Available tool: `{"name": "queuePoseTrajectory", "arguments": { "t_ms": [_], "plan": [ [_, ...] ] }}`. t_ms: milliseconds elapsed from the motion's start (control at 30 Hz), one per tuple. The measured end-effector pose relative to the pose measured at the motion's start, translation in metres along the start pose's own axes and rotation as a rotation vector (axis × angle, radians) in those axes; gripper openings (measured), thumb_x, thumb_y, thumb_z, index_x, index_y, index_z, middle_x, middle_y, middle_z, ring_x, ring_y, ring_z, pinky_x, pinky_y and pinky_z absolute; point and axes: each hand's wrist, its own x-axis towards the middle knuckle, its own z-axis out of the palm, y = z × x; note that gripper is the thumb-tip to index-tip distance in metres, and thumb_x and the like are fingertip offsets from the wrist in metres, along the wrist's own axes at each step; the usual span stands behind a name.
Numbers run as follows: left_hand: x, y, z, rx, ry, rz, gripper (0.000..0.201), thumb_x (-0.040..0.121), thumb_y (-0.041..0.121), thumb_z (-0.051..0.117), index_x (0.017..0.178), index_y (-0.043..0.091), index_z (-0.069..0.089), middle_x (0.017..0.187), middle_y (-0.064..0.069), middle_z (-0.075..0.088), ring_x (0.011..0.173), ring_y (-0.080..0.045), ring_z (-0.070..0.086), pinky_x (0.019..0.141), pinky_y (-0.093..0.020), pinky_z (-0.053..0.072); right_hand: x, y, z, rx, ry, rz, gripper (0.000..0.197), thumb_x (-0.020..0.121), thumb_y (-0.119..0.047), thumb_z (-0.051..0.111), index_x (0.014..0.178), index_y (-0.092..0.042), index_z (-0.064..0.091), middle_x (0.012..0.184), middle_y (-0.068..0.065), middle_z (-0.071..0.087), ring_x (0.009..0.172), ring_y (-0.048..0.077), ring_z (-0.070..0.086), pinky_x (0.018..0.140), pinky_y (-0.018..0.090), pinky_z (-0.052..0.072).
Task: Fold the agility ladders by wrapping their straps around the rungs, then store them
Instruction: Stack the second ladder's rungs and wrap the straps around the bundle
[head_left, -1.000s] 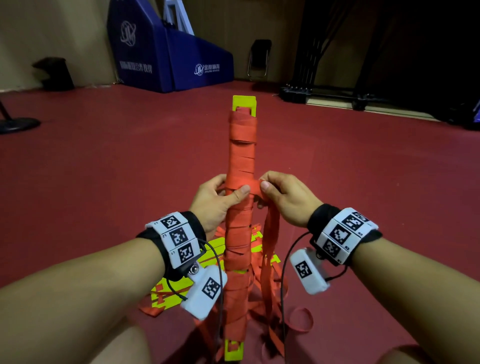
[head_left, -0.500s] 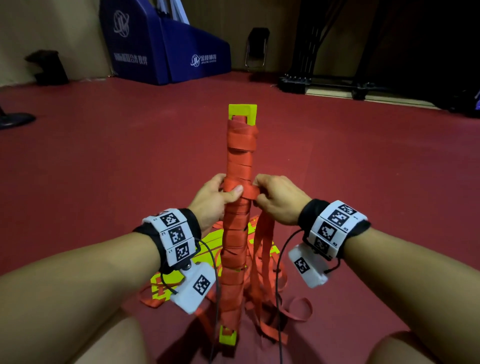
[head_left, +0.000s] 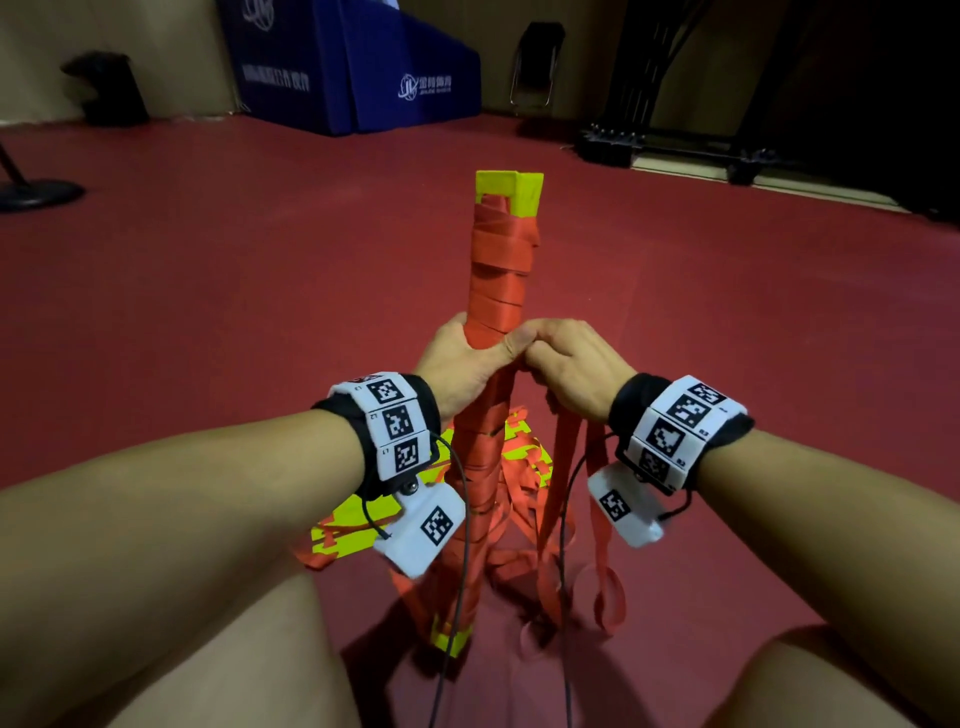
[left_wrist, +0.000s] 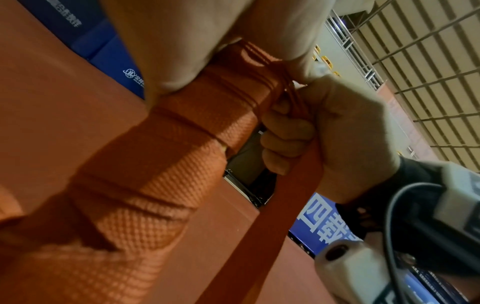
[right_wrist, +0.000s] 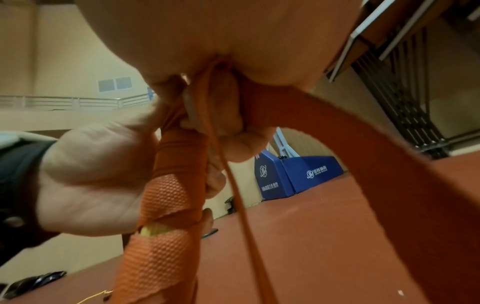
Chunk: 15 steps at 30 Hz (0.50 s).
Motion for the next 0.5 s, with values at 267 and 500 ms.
{"name": "queuePoseTrajectory", "arguments": {
  "t_ms": [267,500],
  "plan": [
    [-0.007,0.014,-0.005,0.06,-0.111,0.044,0.095,0.031,0.097,0.067,0.087,0.021,0.063,0.072,0.011,0.068,0.069,-0.007,0.062,0.068,-0.027,0.048,-0.008,-0.011,-0.016,0.01,-0.072,-0.046,0.034,0.101,-0.029,0.055,0.07,-0.017,0.051,0.06,0.001,0.054,0.054,0.024,0.066,0.047,0.025,0.046],
    [-0.006,0.023,-0.001,-0.038,-0.197,-0.074,0.082,0.045,0.047,0.097,0.099,-0.004,0.063,0.09,-0.023,0.065,0.082,-0.032,0.064,0.081,-0.052,0.055,-0.011,-0.011,-0.021,-0.012,-0.127,-0.009,0.025,0.094,-0.004,0.053,0.073,-0.017,0.054,0.066,0.001,0.065,0.07,0.027,0.071,0.061,0.034,0.053]
  ]
}}
